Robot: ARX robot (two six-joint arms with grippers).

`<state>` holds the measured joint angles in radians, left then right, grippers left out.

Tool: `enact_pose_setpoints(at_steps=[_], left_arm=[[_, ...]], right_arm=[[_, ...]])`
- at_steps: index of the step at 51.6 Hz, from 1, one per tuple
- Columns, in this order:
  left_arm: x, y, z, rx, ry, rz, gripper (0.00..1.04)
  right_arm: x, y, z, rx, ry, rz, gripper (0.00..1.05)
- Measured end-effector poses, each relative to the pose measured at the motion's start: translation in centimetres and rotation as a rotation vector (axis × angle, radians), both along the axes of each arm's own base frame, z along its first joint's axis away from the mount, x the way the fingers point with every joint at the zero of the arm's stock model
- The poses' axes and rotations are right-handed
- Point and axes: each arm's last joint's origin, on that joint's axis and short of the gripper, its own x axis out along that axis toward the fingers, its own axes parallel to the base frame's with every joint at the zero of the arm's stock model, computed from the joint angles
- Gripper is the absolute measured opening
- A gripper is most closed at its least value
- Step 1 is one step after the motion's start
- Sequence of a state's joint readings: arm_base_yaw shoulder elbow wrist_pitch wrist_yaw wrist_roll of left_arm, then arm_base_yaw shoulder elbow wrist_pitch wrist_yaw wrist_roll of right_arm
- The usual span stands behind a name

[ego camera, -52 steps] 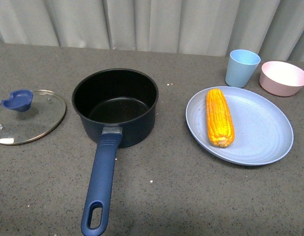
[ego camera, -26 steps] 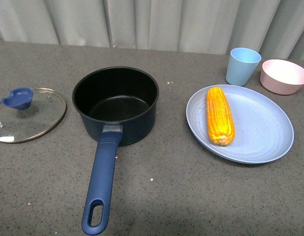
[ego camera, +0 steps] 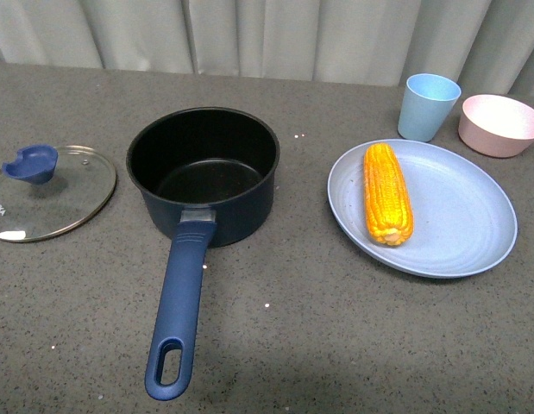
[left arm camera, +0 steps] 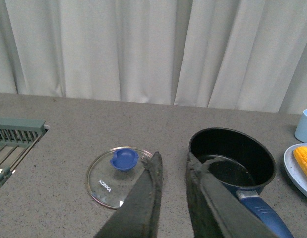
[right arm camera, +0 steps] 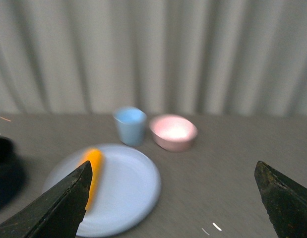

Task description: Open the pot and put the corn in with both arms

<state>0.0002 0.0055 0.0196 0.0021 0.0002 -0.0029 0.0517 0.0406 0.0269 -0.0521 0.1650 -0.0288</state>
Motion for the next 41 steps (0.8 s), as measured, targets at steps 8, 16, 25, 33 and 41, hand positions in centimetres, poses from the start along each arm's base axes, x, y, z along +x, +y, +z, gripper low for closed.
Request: enact_pose_setpoints(at_steps=[8, 16, 25, 33, 41], left_arm=[[0.0, 0.0, 0.0, 0.000, 0.000, 0.000, 0.44], [0.0, 0.0, 0.0, 0.000, 0.000, 0.000, 0.69], [0.0, 0.0, 0.0, 0.000, 0.000, 0.000, 0.96], [0.0, 0.0, 0.0, 0.000, 0.000, 0.000, 0.98], [0.0, 0.0, 0.0, 0.000, 0.000, 0.000, 0.98]], right_arm=[[1.6, 0.4, -0.5, -0.098, 0.211, -0.182, 0.96], [5.5, 0.9, -0.1, -0.048, 0.316, -0.039, 0.96], [10.9, 1.7, -0.5, 0.020, 0.460, 0.075, 0.96], [15.7, 2.5, -1.8, 0.095, 0.631, 0.134, 0.96], [20.3, 3.3, -2.7, 0.170, 0.730, 0.128, 0.96]])
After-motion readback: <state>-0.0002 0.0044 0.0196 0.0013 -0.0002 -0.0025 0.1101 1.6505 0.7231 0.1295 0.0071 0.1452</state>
